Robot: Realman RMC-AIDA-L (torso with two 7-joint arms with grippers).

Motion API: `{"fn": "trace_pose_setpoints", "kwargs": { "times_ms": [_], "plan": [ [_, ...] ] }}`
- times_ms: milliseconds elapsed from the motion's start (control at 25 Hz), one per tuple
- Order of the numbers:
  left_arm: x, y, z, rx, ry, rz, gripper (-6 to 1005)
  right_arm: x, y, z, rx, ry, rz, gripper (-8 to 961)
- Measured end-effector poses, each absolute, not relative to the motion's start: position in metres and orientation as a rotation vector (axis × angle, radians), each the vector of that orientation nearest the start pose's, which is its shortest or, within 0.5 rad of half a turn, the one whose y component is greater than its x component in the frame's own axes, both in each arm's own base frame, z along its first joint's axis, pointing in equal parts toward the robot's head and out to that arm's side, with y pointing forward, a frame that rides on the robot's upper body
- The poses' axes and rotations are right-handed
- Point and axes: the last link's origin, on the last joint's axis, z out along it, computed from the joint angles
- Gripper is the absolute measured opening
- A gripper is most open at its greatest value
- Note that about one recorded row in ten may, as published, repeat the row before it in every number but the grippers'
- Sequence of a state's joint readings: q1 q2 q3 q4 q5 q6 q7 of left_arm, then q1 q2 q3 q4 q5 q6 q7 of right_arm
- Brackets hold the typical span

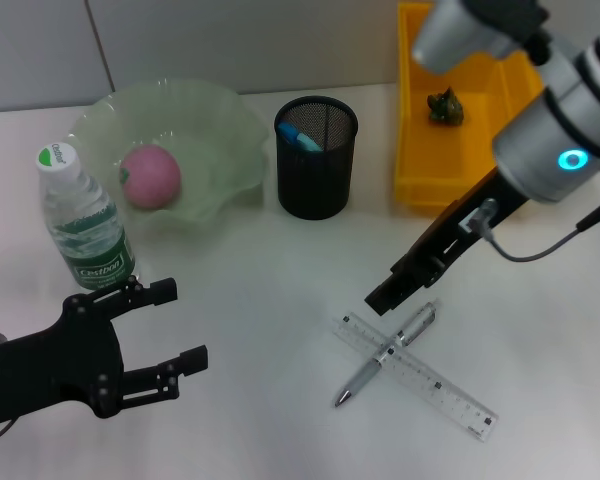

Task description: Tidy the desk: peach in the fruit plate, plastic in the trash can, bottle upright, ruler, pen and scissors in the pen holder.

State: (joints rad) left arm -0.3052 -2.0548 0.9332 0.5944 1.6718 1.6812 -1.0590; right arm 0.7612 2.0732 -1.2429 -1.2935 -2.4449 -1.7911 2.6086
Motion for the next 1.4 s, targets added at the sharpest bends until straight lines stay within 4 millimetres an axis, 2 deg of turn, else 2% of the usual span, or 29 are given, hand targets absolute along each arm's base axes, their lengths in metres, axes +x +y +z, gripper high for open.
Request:
{"fn": "trace_pose_setpoints", "kwargs": {
  "times_ms": [160,480,1400],
  "plan": [
    [-0.285,0.260,-0.009,-2.706,-0.373,-0.931,845,0.125,0.353,-0.007,-2.738,1.086,-0.583,577],
    [-0.284,0.260,-0.011,-2.723,-0.365,-0.919,845,0.122,0.354,-0.026,-2.674,1.059,-0.745,576],
    [-0.288,0.263,-0.013,-2.742,-0.326,-0.842,845,0.127,0.358,-0.061,-2.678,0.983,-0.776,575]
  ]
}}
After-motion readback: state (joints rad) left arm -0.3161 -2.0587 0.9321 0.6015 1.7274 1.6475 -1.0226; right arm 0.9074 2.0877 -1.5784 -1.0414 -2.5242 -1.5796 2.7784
